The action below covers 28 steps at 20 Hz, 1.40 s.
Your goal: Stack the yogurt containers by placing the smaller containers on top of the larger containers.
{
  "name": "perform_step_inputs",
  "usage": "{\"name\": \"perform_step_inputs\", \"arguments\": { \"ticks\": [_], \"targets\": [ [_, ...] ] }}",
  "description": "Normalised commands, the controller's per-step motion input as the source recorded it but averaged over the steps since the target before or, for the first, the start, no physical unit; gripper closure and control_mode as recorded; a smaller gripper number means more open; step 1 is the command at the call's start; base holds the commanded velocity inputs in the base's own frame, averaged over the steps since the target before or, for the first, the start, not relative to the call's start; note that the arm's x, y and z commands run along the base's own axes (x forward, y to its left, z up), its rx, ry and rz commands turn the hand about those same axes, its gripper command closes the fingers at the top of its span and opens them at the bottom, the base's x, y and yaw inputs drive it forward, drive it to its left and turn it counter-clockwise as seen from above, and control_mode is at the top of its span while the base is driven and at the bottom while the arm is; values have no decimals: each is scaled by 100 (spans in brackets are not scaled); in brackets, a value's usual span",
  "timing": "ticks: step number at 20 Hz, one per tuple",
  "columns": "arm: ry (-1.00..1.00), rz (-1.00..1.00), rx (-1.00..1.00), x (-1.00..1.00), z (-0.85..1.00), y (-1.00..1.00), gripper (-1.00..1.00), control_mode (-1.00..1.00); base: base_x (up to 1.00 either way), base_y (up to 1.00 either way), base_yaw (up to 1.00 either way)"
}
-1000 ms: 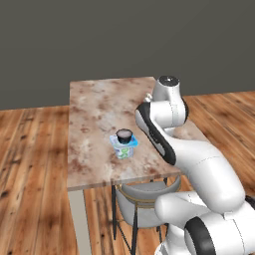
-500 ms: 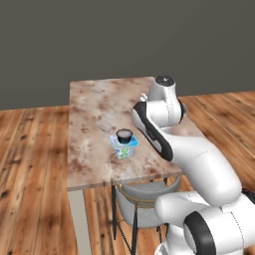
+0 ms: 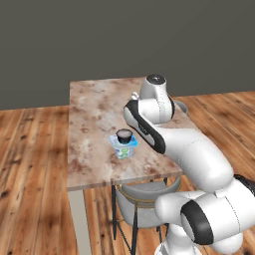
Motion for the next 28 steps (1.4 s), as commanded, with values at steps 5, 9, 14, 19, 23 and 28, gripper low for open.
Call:
{"name": "perform_step_inputs", "arguments": {
  "ticks": [5,9,14,19,23,28],
  "targets": [
    [0,4,0,16,0,4,100,-100,0,0,0],
    [0,3,0,12,-4,0,100,-100,0,0,0],
    [0,3,0,8,-8,5,100,-100,0,0,0],
    [-1,3,0,0,-11,7,100,-100,0,0,0],
    [-1,3,0,1,-12,2,100,-100,0,0,0],
    [-2,3,0,5,-10,0,100,-100,0,0,0]
  ]
}}
